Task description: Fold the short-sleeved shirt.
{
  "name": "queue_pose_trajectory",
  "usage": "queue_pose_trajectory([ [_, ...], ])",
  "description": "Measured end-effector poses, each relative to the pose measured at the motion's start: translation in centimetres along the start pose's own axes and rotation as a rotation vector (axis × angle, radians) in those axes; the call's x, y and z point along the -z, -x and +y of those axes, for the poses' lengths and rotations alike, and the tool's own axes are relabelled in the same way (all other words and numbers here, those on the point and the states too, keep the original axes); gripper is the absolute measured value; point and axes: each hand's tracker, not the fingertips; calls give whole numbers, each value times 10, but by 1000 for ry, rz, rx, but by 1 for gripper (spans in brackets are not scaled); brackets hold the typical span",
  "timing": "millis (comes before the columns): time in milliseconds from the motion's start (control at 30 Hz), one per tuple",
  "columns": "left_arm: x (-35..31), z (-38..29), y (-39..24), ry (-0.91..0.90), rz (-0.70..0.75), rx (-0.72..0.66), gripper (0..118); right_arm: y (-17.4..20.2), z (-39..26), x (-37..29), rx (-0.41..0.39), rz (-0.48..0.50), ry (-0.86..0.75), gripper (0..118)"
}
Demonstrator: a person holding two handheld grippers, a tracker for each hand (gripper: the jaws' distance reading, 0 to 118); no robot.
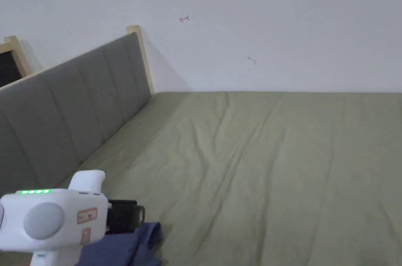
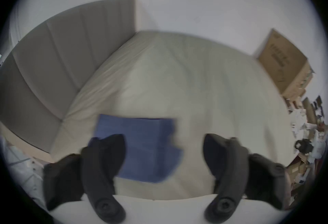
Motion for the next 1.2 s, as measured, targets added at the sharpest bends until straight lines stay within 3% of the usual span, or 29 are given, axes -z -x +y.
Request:
queue_pose_trajectory([
  [67,-6,-20,-46,-29,-192,-33,13,6,6,-11,-8,5,-15,0],
  [100,-7,-29,-69,-34,-257,-51,1,5,8,-16,-12,8,-21,0],
  [167,-11,-40,-110,-80,-332,-47,0,11,12,-30,-20,13,-39,0],
  [233,-21,-44,-147,-133,-314,19,0,16,19,-47,-27,19,-70,0],
  [367,-54,-43,-191,-313,-296,60,0,20,25,-85,-72,-16,-290,0],
  [533,-100,-75,-217,-636,-101,120,0,27,-2,-117,-136,-274,-742,0],
  [600,-119,-89,-224,-734,-61,108,0,21,-11,-126,-125,-308,-856,0],
  [767,-137,-93,-229,-771,-42,134,0,18,-9,-133,-104,-356,-841,0],
  [867,-140,-90,-232,-778,-46,143,0,19,-14,-135,-112,-337,-840,0],
  [900,-142,-90,-232,-778,-60,141,9,23,-14,-134,-117,-336,-835,1],
  [933,-142,-89,-230,-775,-73,142,35,26,-15,-134,-125,-342,-827,12],
  [967,-142,-87,-229,-769,-85,146,69,28,-15,-133,-138,-353,-818,34],
  [1000,-143,-85,-233,-758,-95,152,106,31,-16,-132,-152,-363,-813,74],
  [1033,-144,-86,-233,-763,-90,155,114,35,-17,-131,-166,-382,-805,103],
  [1067,-147,-88,-233,-781,-91,162,113,37,-19,-130,-174,-394,-810,118],
  [1200,-151,-87,-236,-810,-51,167,113,43,-26,-128,-195,-374,-813,118],
])
